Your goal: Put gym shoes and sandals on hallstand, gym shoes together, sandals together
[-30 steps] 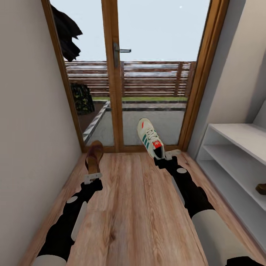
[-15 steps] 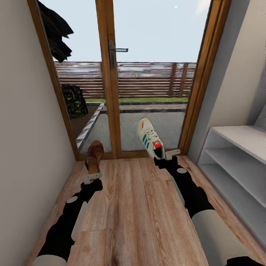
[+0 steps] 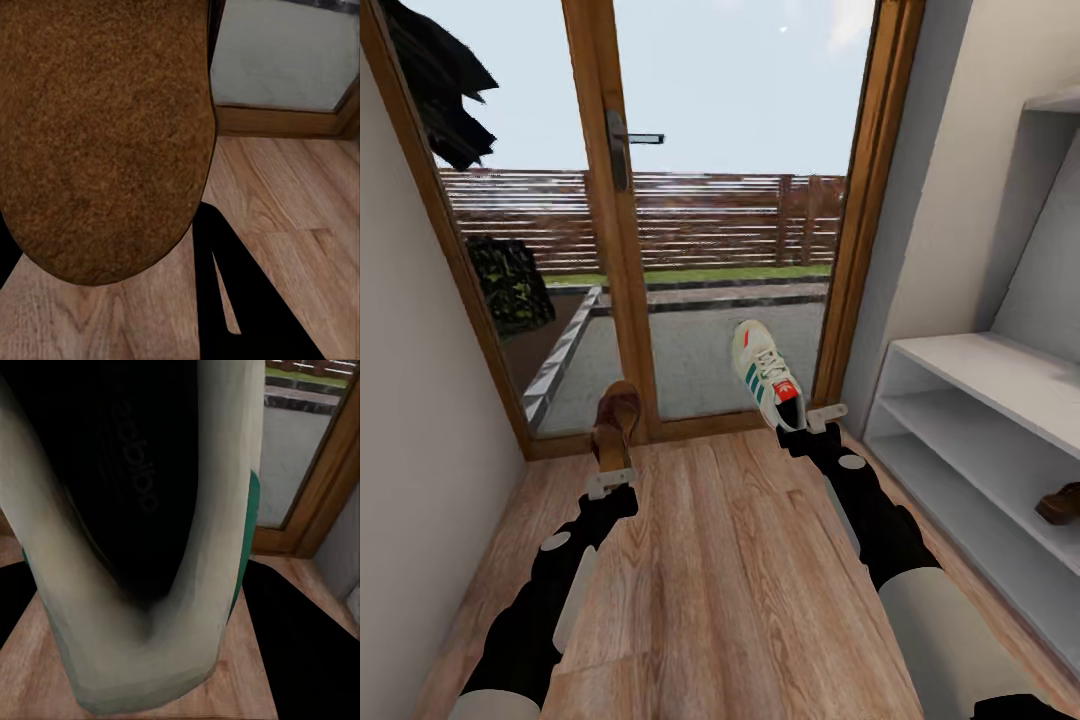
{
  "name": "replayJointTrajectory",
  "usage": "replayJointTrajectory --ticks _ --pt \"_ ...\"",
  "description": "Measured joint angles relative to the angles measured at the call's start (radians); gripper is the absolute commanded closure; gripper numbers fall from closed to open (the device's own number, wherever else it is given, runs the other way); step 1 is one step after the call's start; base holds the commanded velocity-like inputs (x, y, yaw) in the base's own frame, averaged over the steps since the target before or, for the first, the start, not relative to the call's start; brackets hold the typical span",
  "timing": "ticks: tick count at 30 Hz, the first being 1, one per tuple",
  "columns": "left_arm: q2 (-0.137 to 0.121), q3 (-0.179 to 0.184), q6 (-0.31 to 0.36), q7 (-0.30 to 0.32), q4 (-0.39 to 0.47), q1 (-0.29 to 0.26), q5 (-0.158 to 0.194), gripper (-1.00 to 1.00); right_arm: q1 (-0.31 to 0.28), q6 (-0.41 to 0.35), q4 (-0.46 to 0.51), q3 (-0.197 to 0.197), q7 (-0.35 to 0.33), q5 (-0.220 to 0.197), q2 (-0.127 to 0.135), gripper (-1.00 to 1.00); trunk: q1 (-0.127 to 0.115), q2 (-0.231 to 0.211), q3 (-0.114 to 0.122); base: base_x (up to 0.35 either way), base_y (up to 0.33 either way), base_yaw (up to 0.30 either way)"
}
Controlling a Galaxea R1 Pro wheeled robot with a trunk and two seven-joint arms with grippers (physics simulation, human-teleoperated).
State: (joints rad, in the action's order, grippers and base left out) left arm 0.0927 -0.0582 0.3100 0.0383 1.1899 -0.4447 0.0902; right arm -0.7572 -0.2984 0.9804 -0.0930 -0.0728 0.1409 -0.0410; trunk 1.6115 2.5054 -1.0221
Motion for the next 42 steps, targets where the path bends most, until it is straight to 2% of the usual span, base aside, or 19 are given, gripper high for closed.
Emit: replayJointTrajectory --ticks 29,42 --pt "0.0 0.0 0.0 0.0 -0.002 0.0 0.001 1.0 0.0 0.0 0.0 0.0 0.0 0.0 0.0 1.0 0.0 0.0 0.0 0.003 0.001 -0.3" --pt "0.0 0.0 0.0 0.0 -0.001 0.0 0.001 1.0 0.0 0.0 0.0 0.0 0.0 0.0 0.0 1.0 0.0 0.0 0.0 0.173 0.201 -0.3"
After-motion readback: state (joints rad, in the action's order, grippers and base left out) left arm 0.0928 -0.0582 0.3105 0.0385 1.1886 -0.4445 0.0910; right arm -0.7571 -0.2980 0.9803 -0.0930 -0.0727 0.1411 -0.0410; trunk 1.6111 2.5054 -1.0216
